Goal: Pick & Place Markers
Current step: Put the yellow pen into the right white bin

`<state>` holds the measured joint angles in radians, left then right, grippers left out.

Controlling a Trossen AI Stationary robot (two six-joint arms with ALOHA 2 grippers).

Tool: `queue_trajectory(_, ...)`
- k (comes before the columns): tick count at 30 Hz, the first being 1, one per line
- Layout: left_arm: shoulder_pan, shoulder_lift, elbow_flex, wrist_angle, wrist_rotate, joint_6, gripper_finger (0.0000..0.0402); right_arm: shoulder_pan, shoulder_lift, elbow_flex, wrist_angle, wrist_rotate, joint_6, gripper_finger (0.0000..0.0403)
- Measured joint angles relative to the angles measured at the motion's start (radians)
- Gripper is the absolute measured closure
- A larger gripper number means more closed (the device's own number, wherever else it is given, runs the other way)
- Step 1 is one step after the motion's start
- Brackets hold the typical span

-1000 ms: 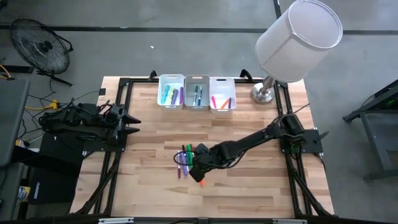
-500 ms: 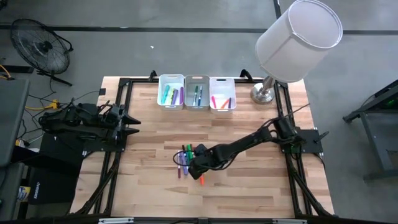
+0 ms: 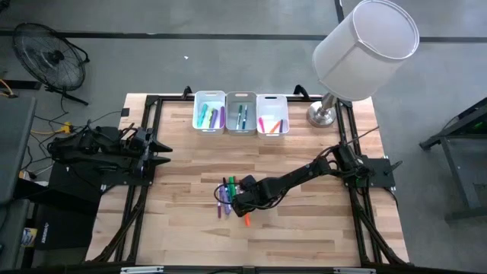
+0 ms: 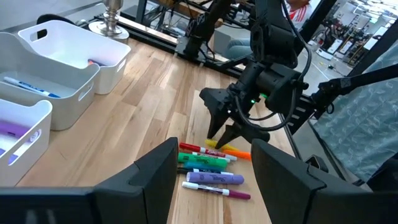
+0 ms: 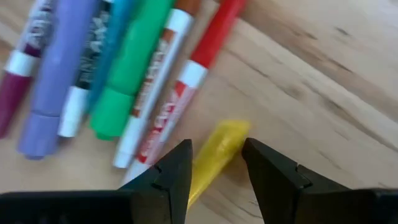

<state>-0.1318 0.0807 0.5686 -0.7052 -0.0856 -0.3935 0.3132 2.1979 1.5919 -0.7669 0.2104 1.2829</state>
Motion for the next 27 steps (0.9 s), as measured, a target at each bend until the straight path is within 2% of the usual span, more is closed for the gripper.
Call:
queue_trajectory(10,0.000,0.000,0.000,0.000,0.000,0.000,0.0200,-0.001,0.000,-0.001,-0.124,-0.046,0.229,0.0261)
queue_trajectory(17,0.000,0.000,0.000,0.000,0.000,0.000,0.0200,0.002,0.001,-0.003,-0.121,-0.114,0.410,0.0261)
queue_trajectory(22,0.000,0.000,0.000,0.000,0.000,0.000,0.0200,0.022,0.001,-0.005,-0.099,-0.121,0.541,0.0261)
queue_trajectory(27,0.000,0.000,0.000,0.000,0.000,0.000,0.0200,0.028,0.001,-0.005,-0.118,-0.126,0.576,0.0261)
